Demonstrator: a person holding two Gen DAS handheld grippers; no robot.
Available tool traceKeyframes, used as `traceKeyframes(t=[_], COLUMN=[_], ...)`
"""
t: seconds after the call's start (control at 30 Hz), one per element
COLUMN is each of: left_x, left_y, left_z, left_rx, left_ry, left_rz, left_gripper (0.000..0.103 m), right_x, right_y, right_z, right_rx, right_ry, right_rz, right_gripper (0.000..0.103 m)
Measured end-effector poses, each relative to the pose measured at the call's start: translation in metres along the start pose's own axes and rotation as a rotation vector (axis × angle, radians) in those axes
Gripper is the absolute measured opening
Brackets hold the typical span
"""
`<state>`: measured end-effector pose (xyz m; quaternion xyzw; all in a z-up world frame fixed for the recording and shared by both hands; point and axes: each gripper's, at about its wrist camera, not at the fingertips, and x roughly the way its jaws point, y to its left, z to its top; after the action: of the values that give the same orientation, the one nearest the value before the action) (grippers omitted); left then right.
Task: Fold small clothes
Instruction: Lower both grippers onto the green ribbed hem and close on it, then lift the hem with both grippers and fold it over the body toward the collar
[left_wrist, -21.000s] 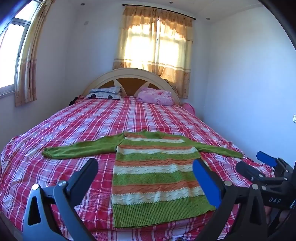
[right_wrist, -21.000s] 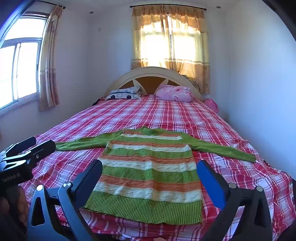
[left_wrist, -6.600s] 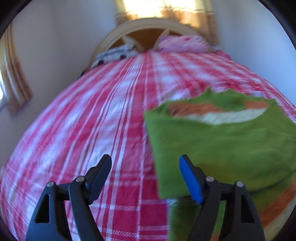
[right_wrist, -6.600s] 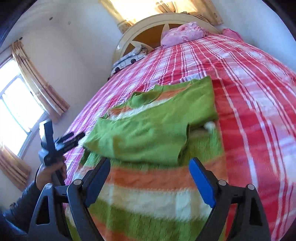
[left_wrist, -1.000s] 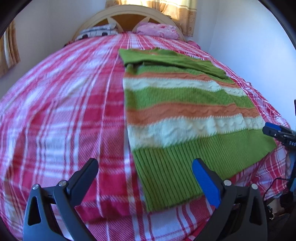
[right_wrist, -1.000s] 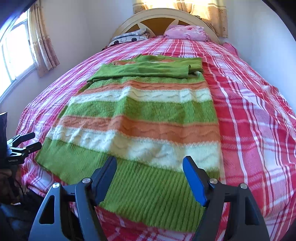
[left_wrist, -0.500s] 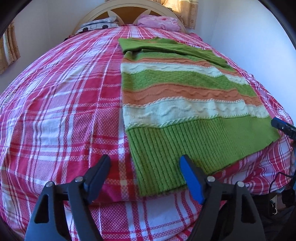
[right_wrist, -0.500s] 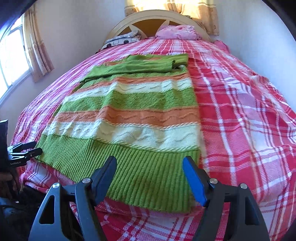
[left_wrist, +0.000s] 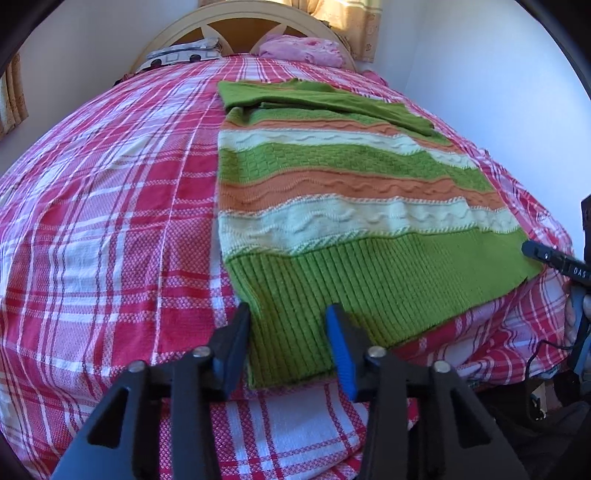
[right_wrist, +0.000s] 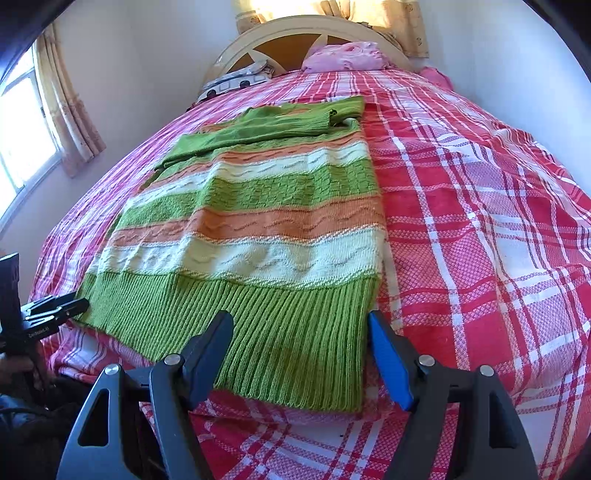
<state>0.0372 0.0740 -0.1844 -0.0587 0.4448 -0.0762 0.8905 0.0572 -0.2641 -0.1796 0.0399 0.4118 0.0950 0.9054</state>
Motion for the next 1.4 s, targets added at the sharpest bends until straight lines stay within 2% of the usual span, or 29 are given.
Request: traceKeyframes(t=[0.03,0.1,0.17,0.3,0.37,0.5,0.57,0.6,0.63,0.73,0.77,0.8,1.07,1.23,1.4], left_x=[-0.001,-0.001,0.0,0.0,0.001,0.0,0.001,0.001,0.001,-0.001,-0.001,-0.004,-0.028,-0.028,-0.026], left_y=[0.001,0.004,0.006,0.005,0.005,0.007,0.009,0.009,0.011,0.015,0.016,0.018,0.022,0.025,0.03], left_z=[0.001,0.002,0.002,0.001,0.001,0.0,-0.001,-0.001,-0.001,0.001,0.002,0.003,0.02,0.028,0.036], left_rx=[-0.006,-0.022,-0.039,-0.042,-0.044,-0.038,-0.042,-0.044,-0.05,-0.072,-0.078,-0.094,-0.107,-0.096,-0.107], left_ry=[-0.001,-0.004,-0.001,-0.006,-0.006,-0.003,-0.01,-0.012,-0.01,-0.016,-0.02,-0.03,-0.138,-0.153,-0.161], left_rz=[-0.009,-0.027,-0.04,-0.038,-0.04,-0.056,-0.079,-0.097,-0.114,-0.153,-0.159,-0.178,-0.258,-0.279,-0.295], left_gripper=[0.028,0.025,0.025,0.026,0.031,0.031,0.028,0.019,0.014,0.012,0.012,0.011,0.011,0.011,0.011], right_x=[0.0,-0.002,-0.005,-0.009,-0.01,-0.013,-0.013,-0.012,-0.011,-0.01,-0.009,-0.008,-0.029,-0.043,-0.046], right_y=[-0.001,-0.004,-0.007,-0.017,-0.018,-0.02,-0.023,-0.023,-0.02,-0.017,-0.016,-0.018,-0.029,-0.028,-0.03], right_z=[0.0,0.0,-0.001,-0.003,-0.004,-0.005,-0.006,-0.006,-0.006,-0.008,-0.009,-0.009,-0.008,0.004,0.016], right_rx=[0.006,0.017,0.023,0.059,0.061,0.063,0.069,0.066,0.056,0.042,0.037,0.043,0.133,0.175,0.202], right_ry=[-0.001,-0.001,0.0,-0.003,-0.003,0.002,0.008,0.009,0.015,0.016,0.017,0.015,-0.114,-0.178,-0.19], right_rz=[0.007,0.017,0.016,0.045,0.044,0.033,0.027,0.028,0.04,0.071,0.081,0.094,0.211,0.292,0.334], right_gripper=[0.074,0.073,0.065,0.06,0.057,0.05,0.044,0.043,0.038,0.029,0.017,0.014,0.009,0.009,0.009])
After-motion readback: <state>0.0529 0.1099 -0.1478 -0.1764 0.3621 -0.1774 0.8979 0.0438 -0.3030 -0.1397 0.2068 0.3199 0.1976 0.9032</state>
